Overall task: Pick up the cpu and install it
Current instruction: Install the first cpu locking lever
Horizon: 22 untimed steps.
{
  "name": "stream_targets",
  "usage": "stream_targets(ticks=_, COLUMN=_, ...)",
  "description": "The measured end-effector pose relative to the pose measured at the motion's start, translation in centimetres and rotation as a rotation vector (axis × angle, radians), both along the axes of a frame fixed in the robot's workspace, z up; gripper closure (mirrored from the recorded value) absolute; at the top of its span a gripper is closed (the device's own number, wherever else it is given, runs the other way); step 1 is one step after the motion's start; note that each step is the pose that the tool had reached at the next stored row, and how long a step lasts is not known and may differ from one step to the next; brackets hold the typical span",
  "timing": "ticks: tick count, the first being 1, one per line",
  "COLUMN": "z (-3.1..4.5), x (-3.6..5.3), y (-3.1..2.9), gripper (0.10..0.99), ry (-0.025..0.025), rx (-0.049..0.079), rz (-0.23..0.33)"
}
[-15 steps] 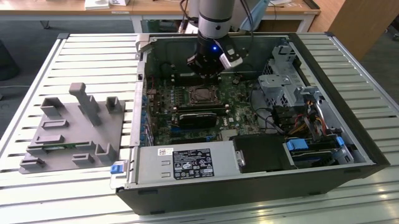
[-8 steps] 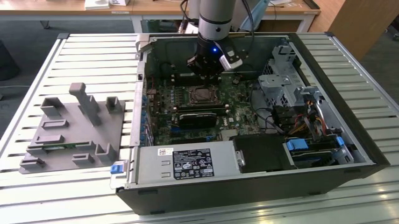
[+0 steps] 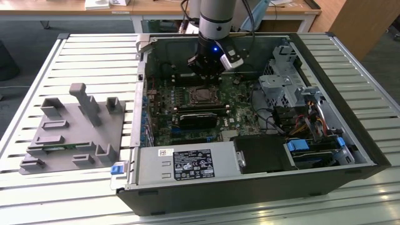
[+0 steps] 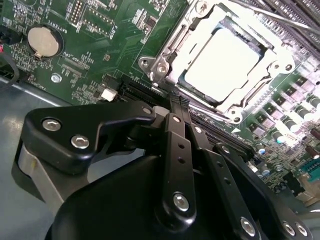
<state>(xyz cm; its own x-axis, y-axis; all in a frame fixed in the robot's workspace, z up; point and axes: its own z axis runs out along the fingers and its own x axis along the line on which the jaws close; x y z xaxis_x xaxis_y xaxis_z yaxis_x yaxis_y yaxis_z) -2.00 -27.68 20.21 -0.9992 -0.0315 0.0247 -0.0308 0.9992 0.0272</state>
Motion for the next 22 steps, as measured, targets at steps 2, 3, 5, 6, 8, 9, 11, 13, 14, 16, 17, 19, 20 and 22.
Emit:
stream_targets(ticks=2, z=-0.12, x=0.00, y=0.02, gripper=0.980, ry=-0.0001, rx=-0.009, rz=0.000)
stream_targets(ticks=3, z=-0.20, x=0.00, y=0.03, gripper=0.980, ry=0.0001, rx=-0.013, rz=0.000)
stream_targets(ticks=5, z=-0.40, x=0.01, y=0.10, gripper=0.980, ry=-0.0001, rx=-0.017, rz=0.000)
stream_targets(ticks=6, z=-0.49, x=0.01, y=0.14, gripper=0.980, ry=0.0003, rx=-0.018, rz=0.000)
stream_targets(ticks=8, z=-0.56, x=0.01, y=0.21, gripper=0.980, ry=0.0009, rx=-0.020, rz=0.000)
stream_targets(ticks=9, z=-0.58, x=0.01, y=0.25, gripper=0.980, ry=0.0007, rx=-0.020, rz=0.000)
stream_targets(ticks=11, z=-0.60, x=0.02, y=0.29, gripper=0.980, ry=0.0003, rx=-0.019, rz=0.000)
stream_targets(ticks=13, z=-0.37, x=0.04, y=0.33, gripper=0.980, ry=-0.0012, rx=-0.016, rz=0.000)
stream_targets(ticks=14, z=-0.10, x=0.04, y=0.33, gripper=0.980, ry=-0.0007, rx=-0.017, rz=0.000)
stream_targets(ticks=16, z=0.46, x=0.02, y=0.31, gripper=0.980, ry=-0.0001, rx=-0.018, rz=0.000)
stream_targets(ticks=17, z=0.62, x=0.02, y=0.30, gripper=0.980, ry=0.0000, rx=-0.018, rz=0.000)
stream_targets(ticks=19, z=0.63, x=0.02, y=0.04, gripper=0.980, ry=-0.0001, rx=-0.018, rz=0.000)
stream_targets(ticks=20, z=0.64, x=0.02, y=-0.11, gripper=0.980, ry=-0.0001, rx=-0.017, rz=0.000)
stream_targets(ticks=22, z=0.64, x=0.02, y=-0.26, gripper=0.980, ry=0.0000, rx=-0.017, rz=0.000)
